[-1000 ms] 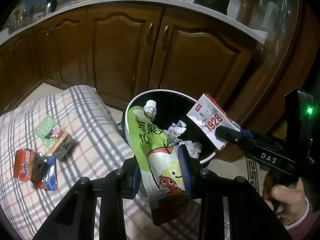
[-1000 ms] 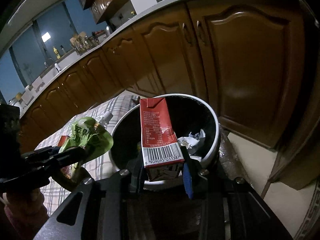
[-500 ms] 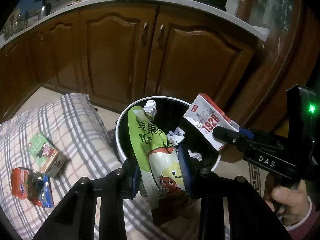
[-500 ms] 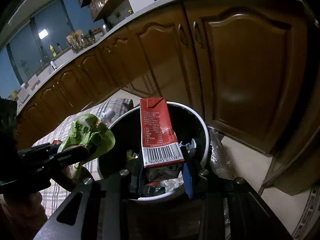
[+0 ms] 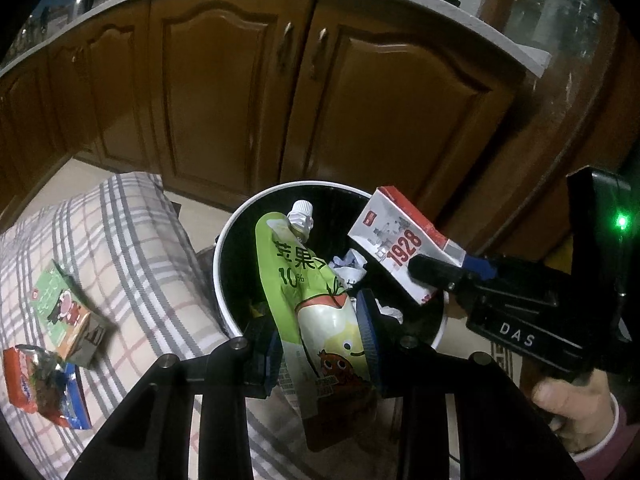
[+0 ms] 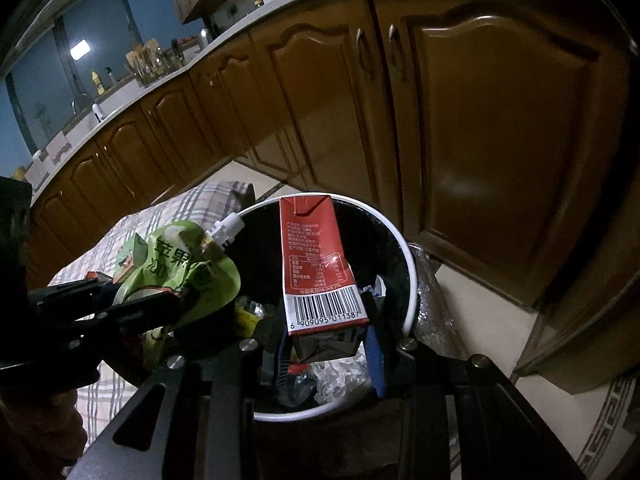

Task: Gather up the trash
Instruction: 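Lower red carton into bin with right tool while left tool drops green pouch, then move both open tools back over the remaining trash, then grasp green cow-print milk carton with right tool while left tool grasps orange snack bag, then drop green carton into bin with right tool while left tool drops orange bag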

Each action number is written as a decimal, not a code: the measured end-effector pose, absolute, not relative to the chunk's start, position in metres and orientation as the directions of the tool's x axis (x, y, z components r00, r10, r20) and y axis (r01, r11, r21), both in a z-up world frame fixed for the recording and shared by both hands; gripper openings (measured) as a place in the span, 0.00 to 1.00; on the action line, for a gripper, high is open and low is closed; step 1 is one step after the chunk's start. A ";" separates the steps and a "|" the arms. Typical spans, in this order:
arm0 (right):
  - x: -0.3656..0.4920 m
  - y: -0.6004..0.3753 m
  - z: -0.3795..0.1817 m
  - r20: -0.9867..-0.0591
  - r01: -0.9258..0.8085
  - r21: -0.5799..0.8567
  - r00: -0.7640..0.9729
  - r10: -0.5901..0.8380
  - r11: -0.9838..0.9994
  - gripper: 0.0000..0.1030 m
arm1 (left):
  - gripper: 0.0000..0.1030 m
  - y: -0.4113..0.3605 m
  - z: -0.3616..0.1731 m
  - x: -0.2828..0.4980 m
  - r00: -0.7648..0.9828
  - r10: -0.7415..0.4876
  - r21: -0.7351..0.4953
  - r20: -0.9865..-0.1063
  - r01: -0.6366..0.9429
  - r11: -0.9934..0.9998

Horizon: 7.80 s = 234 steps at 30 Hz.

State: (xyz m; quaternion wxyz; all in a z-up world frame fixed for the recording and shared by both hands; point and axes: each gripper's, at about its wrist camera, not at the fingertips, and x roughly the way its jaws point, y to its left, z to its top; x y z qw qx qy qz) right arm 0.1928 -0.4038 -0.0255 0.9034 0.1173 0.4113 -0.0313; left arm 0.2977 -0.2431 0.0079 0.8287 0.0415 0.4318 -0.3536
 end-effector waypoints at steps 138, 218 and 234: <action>0.189 -0.224 -0.042 -0.708 -0.173 0.270 0.631 0.317 0.947 0.48 | 0.12 -0.024 -0.030 0.233 0.515 -0.468 -0.325 -0.718 0.346 0.880; 0.200 -0.412 -0.030 -0.726 0.156 0.256 0.682 0.083 0.954 0.48 | 0.13 -0.256 -0.013 0.307 0.435 -0.467 -0.157 -0.770 0.581 0.799; 0.186 -0.426 -0.022 -0.683 0.191 0.353 0.722 0.112 0.916 0.63 | 0.66 -0.227 0.001 0.290 0.478 -0.463 -0.169 -0.746 0.537 0.826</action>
